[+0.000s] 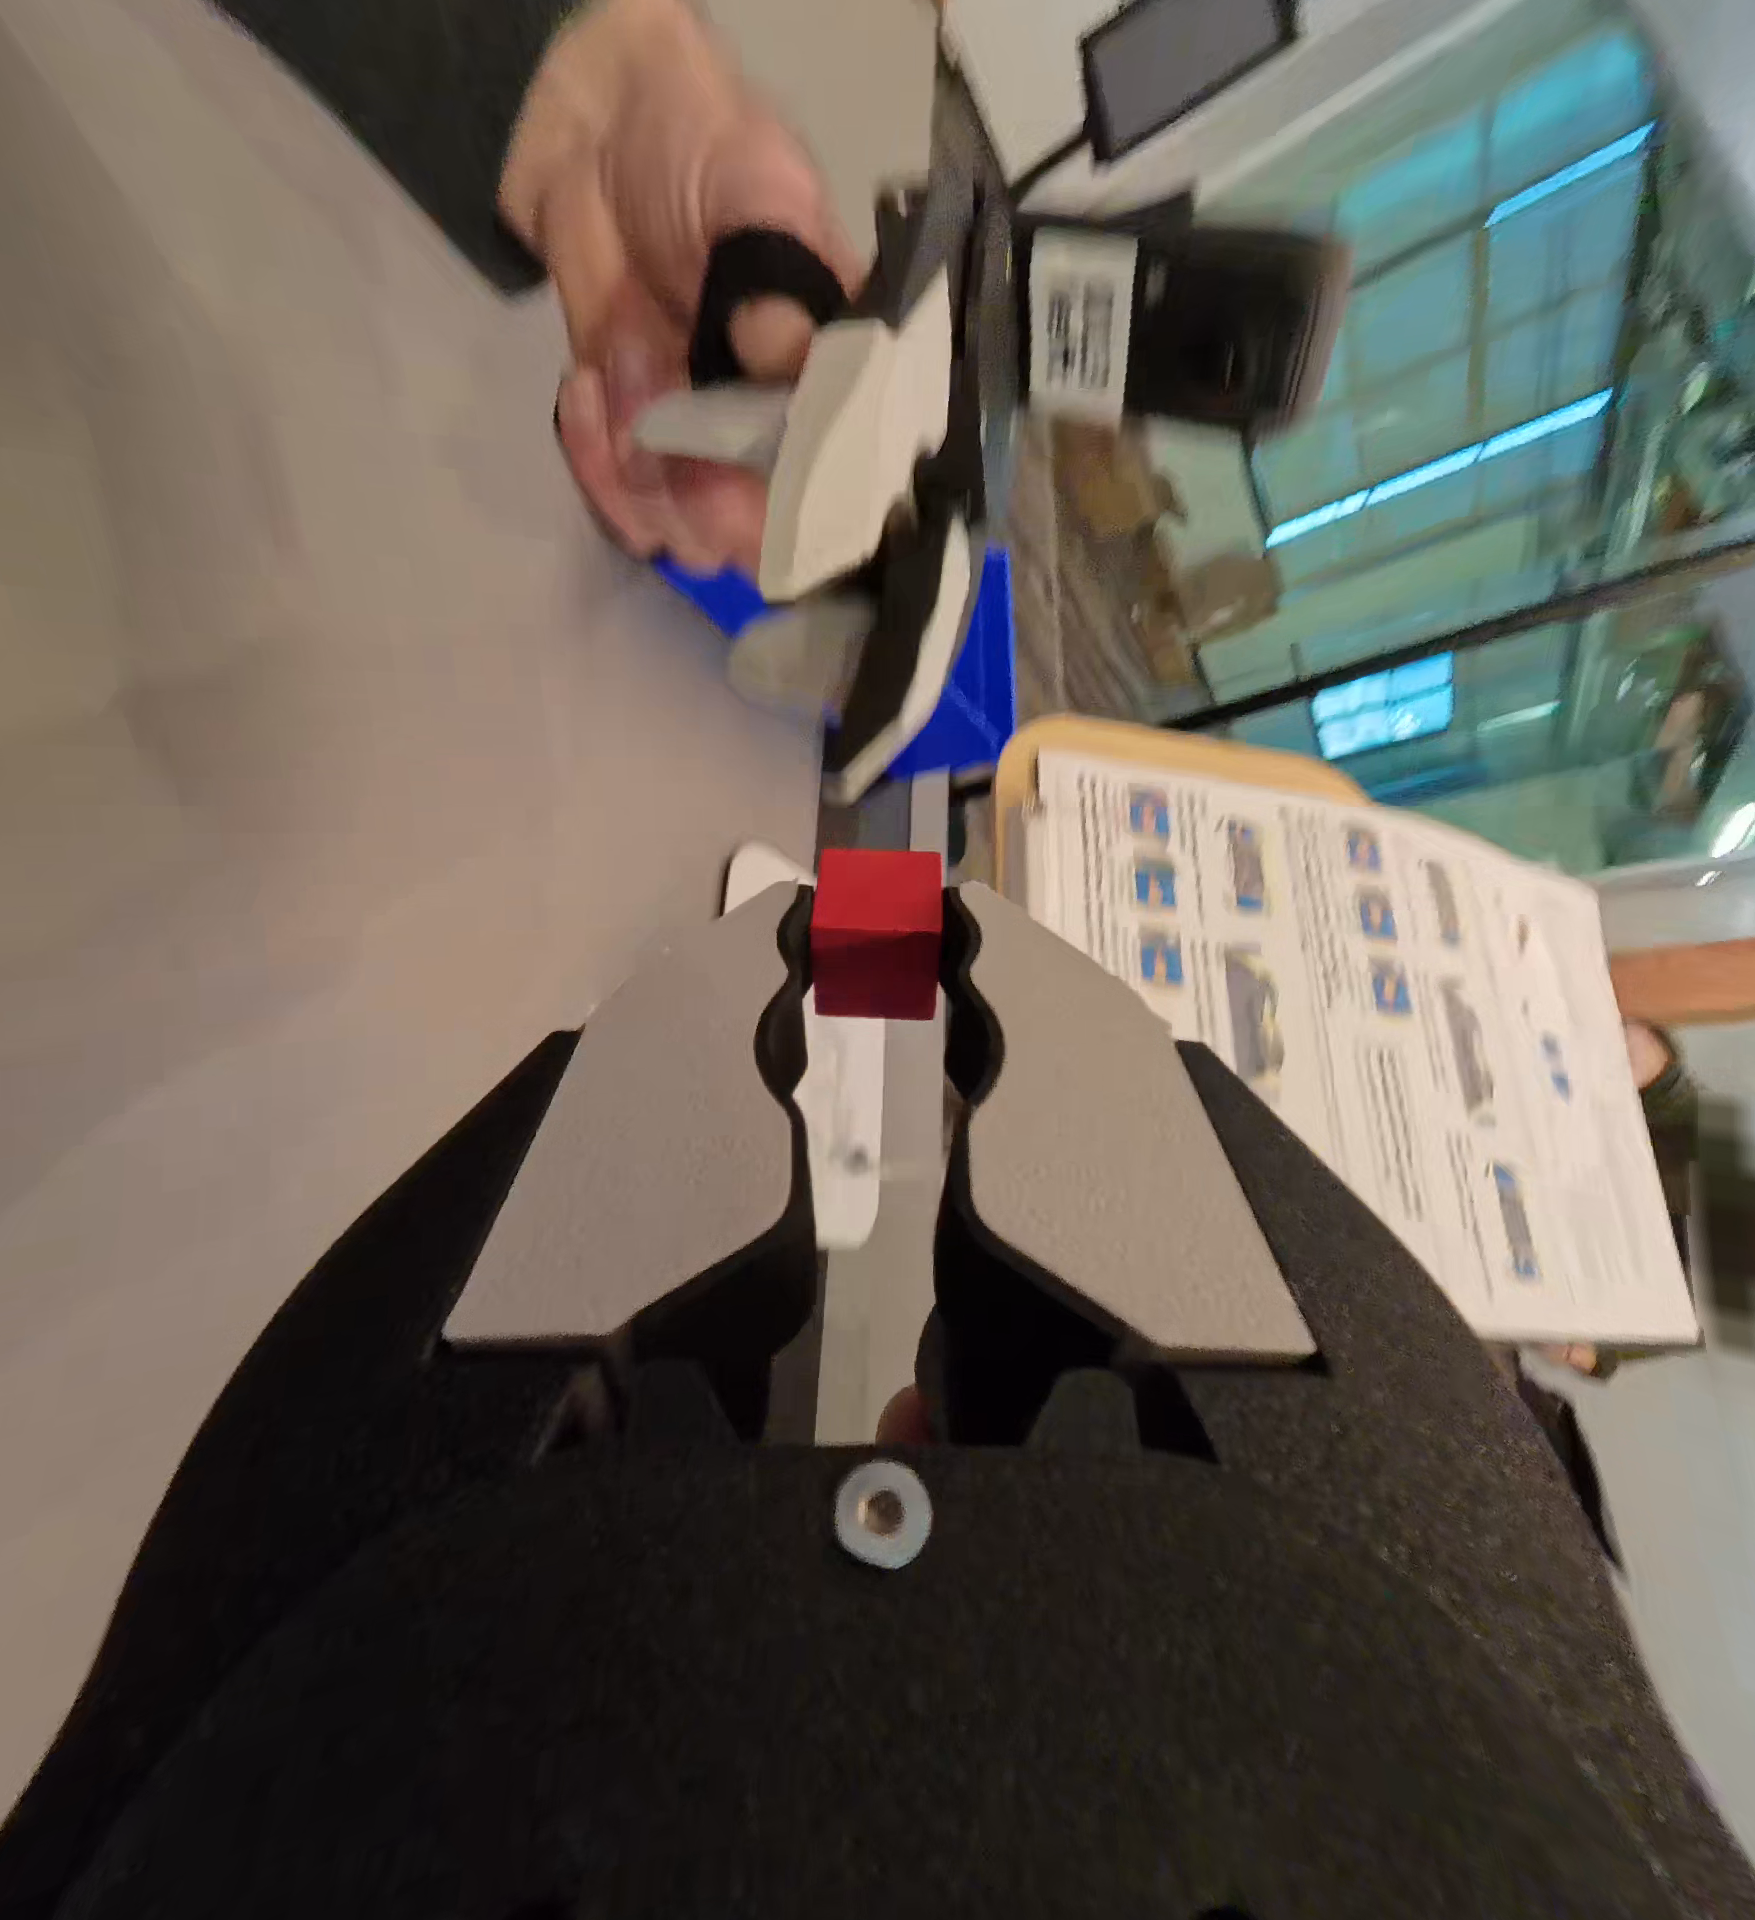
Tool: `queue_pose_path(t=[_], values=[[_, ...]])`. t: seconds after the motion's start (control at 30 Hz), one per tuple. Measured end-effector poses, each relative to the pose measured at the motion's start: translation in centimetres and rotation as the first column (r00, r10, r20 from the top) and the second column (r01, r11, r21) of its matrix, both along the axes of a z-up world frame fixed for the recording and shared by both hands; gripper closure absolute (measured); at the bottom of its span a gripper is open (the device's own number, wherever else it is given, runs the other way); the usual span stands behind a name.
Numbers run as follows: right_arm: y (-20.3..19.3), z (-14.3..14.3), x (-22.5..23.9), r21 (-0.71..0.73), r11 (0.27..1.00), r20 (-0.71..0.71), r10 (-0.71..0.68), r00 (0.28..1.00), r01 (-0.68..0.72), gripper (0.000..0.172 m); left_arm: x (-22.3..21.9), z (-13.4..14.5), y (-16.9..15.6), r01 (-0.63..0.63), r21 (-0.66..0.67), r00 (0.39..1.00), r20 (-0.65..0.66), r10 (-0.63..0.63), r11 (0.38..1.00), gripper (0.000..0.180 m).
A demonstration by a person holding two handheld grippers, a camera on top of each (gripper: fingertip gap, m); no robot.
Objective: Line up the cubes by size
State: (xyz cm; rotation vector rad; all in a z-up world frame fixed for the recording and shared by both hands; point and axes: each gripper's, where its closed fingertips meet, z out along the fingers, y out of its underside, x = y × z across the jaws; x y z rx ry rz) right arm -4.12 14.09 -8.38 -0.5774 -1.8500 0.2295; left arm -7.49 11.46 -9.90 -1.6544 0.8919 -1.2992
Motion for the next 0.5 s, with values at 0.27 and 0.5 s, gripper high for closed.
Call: queue_pose_path(t=[0.27, 0.5], values=[[14.5, -2.4, 13.1, -0.022, 0.932, 0.378, -0.327, 0.866, 0.361, 0.149, -2.2, 0.5, 1.5, -0.149, 0.185, 0.980, -0.105, 0.170, 0.971, 0.180], [23.2, -9.6, 22.4, -0.025, 0.832, 0.698, -0.382, 0.606, 0.554, 0.149, -1.8, 1.2, 2.1, -0.165, 0.233, 0.981, -0.062, 0.184, 0.958, 0.180]])
